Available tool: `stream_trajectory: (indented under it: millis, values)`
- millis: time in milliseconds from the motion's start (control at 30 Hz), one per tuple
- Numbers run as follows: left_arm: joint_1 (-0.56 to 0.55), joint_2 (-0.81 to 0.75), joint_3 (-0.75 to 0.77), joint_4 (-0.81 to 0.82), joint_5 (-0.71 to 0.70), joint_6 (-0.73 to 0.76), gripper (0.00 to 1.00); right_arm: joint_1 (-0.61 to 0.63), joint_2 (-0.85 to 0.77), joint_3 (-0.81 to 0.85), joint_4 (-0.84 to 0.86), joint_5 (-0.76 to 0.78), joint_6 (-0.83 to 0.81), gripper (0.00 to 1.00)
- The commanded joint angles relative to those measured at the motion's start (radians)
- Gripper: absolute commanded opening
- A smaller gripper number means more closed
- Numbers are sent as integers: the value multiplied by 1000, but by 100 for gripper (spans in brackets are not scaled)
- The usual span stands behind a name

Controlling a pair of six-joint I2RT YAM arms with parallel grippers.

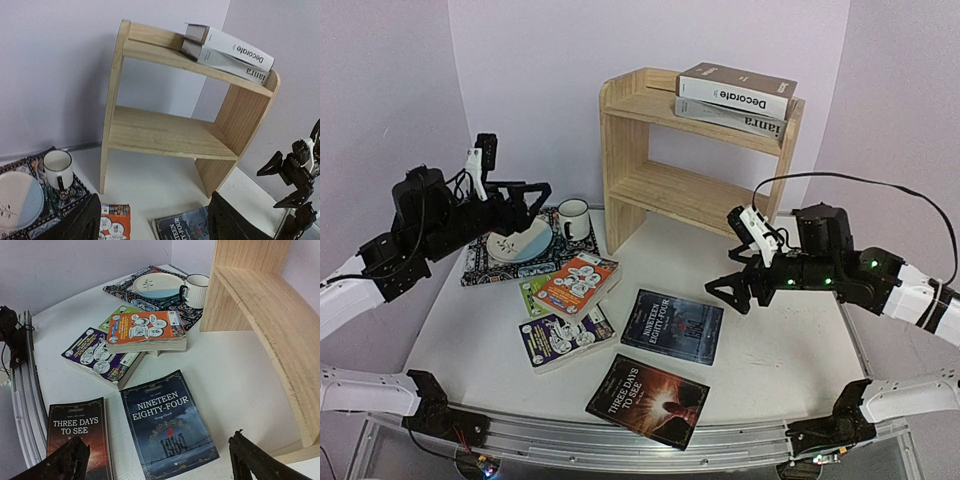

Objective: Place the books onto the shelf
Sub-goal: Adjust the book in the book pile.

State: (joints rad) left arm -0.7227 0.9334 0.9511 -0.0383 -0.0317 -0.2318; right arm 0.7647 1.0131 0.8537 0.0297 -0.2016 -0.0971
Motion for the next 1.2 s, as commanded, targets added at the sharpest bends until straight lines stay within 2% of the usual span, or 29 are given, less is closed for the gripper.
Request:
stream_trajectory:
  millis: [0,200,367,533,600,900,1067,1167]
  values:
    - [5,-40,-70,-47,-18,-83,75,4,20,-61,149,-76,160,98]
    - [5,-9,-196,-56,-40,-177,76,4,73,-136,189,-31,352,98]
    - [4,39,-242,-104,-76,-249,81,4,113,-195,173,142,576,98]
    - [6,69,-227,-194,-137,-336,97,4,166,-121,-51,268,624,98]
    - [6,79,-217,-224,-151,-359,100,4,176,-124,-88,284,613,98]
    - [42,187,-153,-263,-132,-354,98,4,223,-164,-43,211,619,98]
    - [155,295,-85,-242,-62,-288,82,4,221,-182,24,154,614,98]
    - [201,377,-44,-227,12,-266,80,4,214,-183,43,134,613,98]
